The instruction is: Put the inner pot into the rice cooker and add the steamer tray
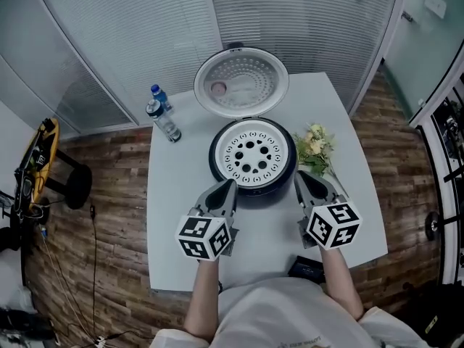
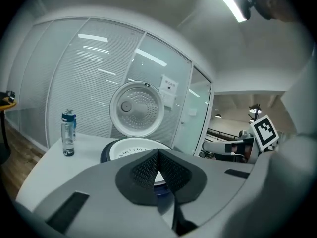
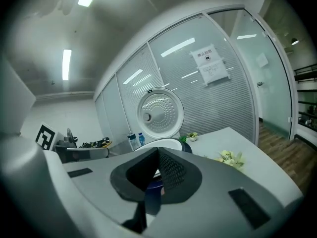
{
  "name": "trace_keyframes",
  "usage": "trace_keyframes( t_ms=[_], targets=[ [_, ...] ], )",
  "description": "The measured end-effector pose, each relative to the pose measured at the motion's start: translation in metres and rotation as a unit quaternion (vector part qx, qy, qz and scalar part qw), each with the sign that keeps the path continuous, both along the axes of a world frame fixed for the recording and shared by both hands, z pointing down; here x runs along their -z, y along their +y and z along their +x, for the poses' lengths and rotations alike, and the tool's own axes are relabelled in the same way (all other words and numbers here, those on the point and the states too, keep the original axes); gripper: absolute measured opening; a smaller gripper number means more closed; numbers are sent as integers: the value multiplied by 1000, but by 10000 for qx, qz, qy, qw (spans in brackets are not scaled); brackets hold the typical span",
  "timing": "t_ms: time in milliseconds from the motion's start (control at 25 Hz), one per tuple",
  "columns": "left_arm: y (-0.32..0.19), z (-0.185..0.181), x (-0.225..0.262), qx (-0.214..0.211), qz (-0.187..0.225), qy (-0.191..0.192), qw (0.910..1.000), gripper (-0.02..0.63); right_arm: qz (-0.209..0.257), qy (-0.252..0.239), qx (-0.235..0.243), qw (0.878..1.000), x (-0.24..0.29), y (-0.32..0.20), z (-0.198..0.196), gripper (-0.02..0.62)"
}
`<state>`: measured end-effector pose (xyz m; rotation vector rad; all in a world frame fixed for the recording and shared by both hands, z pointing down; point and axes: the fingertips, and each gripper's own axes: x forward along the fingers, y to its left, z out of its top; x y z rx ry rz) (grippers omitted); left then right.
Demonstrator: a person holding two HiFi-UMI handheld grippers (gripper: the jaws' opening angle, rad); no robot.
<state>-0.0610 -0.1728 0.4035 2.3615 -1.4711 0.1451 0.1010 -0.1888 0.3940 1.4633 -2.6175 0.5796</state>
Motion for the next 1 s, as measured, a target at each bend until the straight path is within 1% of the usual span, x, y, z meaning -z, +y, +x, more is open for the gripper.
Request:
trace_keyframes(
  t_ms=[160,360,640,800,1000],
  targets=[
    [4,-5,-3,126,-29,85,9999,9,-17,53,-113,9999,-4,5,8,17],
    [6,-7,-3,190,-53,84,9998,9,-5,192,-150,9997,-7,5,12,17],
    [10,-5,-9,153,-144,41,9998,9,-56,416,-66,9991,-13,10,8,15],
    [10,-5,-12,140,-182,47,9997,9,-75,420,-29,9991,-15,12,6,15],
    [10,0,-15,-24,-225,-135,9997,9,-111,388,-7,9992,-17,12,2,15]
  ],
)
